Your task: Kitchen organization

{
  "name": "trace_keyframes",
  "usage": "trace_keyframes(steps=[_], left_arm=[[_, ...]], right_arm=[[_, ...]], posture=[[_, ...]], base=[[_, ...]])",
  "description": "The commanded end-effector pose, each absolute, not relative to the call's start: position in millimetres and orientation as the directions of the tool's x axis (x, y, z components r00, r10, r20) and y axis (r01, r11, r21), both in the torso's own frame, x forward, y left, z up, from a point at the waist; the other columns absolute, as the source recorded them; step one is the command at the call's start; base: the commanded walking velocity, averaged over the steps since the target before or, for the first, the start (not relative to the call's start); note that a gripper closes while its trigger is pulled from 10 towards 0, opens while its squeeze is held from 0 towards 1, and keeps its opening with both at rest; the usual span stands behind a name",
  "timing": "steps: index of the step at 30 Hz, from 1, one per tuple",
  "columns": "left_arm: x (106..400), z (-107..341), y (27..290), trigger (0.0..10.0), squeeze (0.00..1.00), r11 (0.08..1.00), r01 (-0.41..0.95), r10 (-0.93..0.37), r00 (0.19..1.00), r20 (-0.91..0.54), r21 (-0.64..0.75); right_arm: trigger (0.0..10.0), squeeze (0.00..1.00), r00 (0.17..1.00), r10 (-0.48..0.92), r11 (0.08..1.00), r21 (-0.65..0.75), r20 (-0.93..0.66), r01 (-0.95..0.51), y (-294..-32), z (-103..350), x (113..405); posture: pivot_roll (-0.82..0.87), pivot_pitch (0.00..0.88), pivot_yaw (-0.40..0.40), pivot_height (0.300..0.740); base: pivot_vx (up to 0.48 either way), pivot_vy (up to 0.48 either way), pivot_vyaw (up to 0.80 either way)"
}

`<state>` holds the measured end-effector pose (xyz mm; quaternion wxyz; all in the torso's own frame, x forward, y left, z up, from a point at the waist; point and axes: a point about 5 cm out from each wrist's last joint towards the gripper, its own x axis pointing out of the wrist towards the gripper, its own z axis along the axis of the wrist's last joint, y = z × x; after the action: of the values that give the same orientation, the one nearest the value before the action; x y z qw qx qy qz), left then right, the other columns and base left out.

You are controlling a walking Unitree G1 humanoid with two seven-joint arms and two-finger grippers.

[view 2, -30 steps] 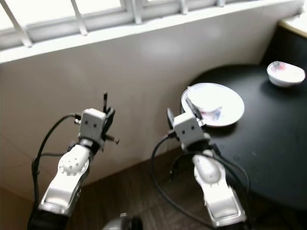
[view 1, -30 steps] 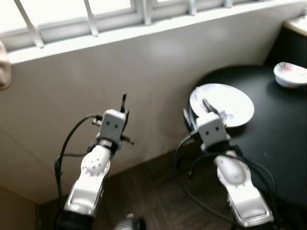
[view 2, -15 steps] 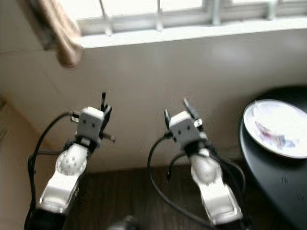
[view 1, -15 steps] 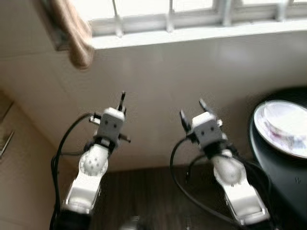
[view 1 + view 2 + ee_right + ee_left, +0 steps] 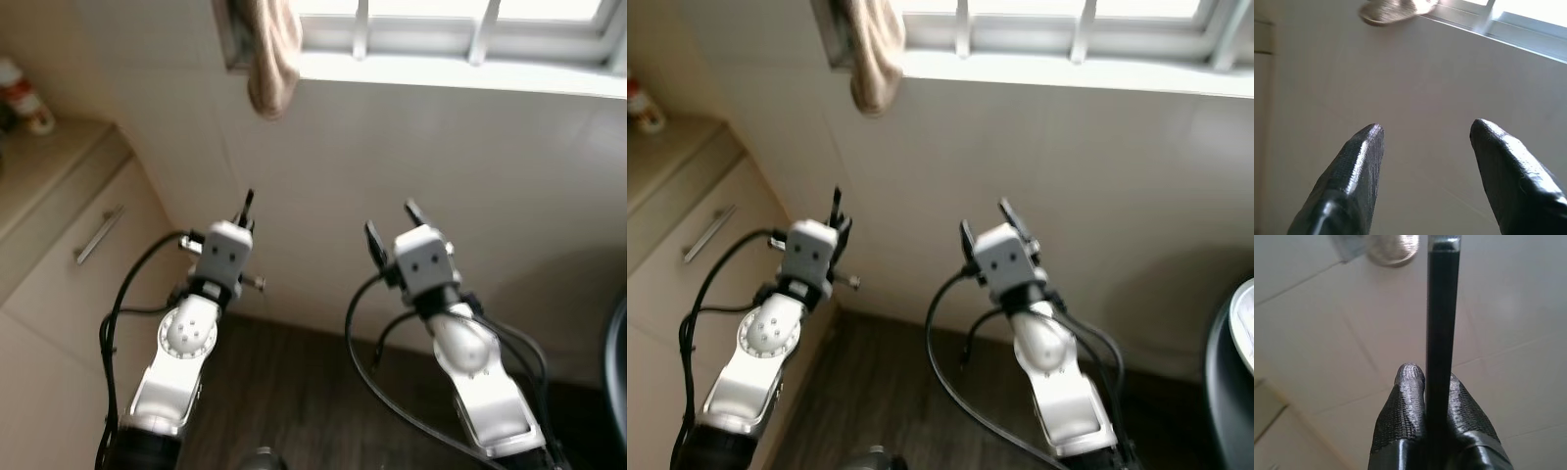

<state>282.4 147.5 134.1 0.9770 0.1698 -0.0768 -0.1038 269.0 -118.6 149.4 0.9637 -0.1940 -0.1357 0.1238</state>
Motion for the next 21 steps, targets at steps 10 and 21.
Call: trace_keyframes(steps=[10,21], left_arm=[[281.7,132.5,144.0,10.0,0.0,0.92,0.186,-0.235,0.966,0.105,0.346],[283.2,133.1,143.0,10.0,0.0,0.918,0.188,-0.238,0.965,0.105,0.35]], right_arm=[[10.0,0.0,0.934,0.292,0.896,-0.4,0.205,-0.192,-122.2,150.0,269.0],[10.0,0.0,0.935,0.293,0.894,-0.404,0.201,-0.194,-122.4,149.8,270.5]], posture=[[-0.1,0.061,0.037,0.74],[-0.1,0.061,0.037,0.74]], base=[[0.0,0.0,0.8],[0.0,0.0,0.8]])
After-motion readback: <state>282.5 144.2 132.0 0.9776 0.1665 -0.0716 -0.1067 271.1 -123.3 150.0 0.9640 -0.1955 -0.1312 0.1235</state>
